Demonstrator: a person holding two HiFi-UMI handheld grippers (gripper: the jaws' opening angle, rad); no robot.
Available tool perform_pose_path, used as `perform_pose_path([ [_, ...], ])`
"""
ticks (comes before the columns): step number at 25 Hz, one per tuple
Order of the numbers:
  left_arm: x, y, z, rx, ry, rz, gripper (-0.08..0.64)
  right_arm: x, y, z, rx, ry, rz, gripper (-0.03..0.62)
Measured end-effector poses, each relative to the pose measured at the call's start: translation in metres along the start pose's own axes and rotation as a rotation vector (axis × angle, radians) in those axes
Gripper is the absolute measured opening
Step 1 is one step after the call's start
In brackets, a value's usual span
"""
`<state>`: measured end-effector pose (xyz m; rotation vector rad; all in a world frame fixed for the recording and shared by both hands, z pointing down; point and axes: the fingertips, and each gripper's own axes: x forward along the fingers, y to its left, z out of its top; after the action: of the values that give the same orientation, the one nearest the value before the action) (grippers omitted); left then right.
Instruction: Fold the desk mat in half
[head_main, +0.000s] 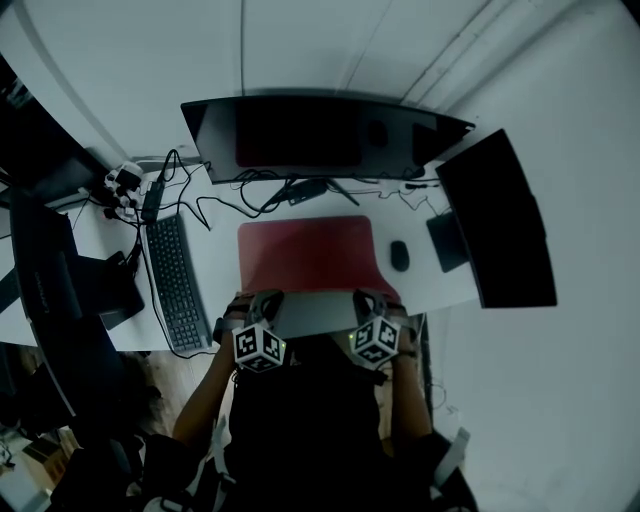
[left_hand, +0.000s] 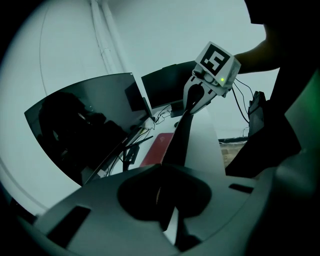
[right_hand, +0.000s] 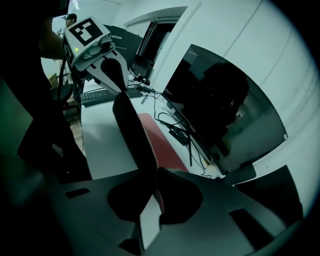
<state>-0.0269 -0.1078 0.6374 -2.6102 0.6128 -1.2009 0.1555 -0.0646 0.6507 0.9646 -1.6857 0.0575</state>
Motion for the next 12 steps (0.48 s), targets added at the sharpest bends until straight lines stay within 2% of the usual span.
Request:
perform_pose_path([
  [8, 0.019, 0.042, 0.002, -0.091, 0.004, 0.046, 0.017, 0.028, -0.045, 0.031, 0.005, -0.022, -0.074, 0.018],
  [12, 0.036, 0.062, -0.001, -0.008, 0.044, 0.126, 0.017, 0.049, -0.067, 0.044, 0.019, -0.047, -0.091, 0.018],
])
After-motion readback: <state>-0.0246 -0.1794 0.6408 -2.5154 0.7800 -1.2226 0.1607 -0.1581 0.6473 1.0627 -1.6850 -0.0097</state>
